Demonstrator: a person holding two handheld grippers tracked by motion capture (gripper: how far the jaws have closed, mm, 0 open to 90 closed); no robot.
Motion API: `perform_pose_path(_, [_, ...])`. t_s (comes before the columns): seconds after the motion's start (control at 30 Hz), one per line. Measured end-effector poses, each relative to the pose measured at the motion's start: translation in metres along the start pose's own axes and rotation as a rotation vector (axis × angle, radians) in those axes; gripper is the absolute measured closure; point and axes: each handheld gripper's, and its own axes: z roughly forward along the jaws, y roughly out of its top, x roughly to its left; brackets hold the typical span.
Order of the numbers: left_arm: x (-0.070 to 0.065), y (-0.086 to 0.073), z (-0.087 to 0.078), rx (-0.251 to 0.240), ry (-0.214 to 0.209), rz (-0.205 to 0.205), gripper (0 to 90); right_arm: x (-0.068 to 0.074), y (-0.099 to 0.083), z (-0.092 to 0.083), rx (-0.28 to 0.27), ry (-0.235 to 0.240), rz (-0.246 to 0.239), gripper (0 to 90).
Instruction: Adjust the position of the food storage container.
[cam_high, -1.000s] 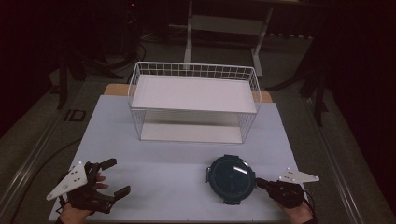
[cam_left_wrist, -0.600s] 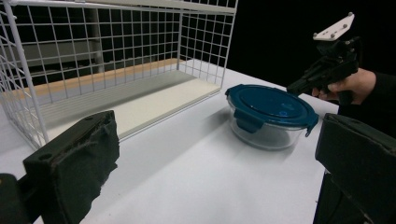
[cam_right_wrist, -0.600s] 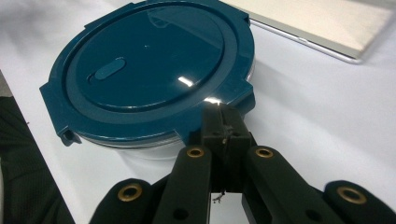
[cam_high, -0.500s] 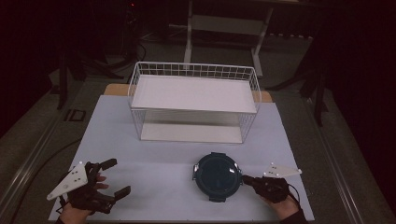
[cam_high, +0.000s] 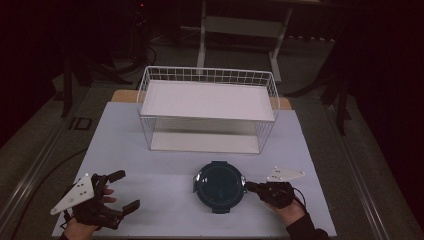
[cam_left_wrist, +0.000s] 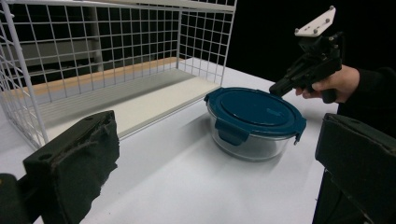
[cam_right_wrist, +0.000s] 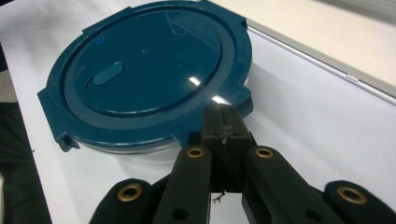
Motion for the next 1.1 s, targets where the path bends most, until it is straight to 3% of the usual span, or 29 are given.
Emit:
perform_pose_path(0.37, [0.001, 0.0, -0.001, 0.0, -0.003, -0.002, 0.0, -0.003, -0.003, 0.004, 0.01, -0.004, 0.021, 90.0])
perform_pose_path(1.1, [0.0, -0.001, 0.001, 0.01, -0.011, 0.002, 0.0, 0.012, 0.014, 0.028, 0.018, 0.058, -0.02, 90.0])
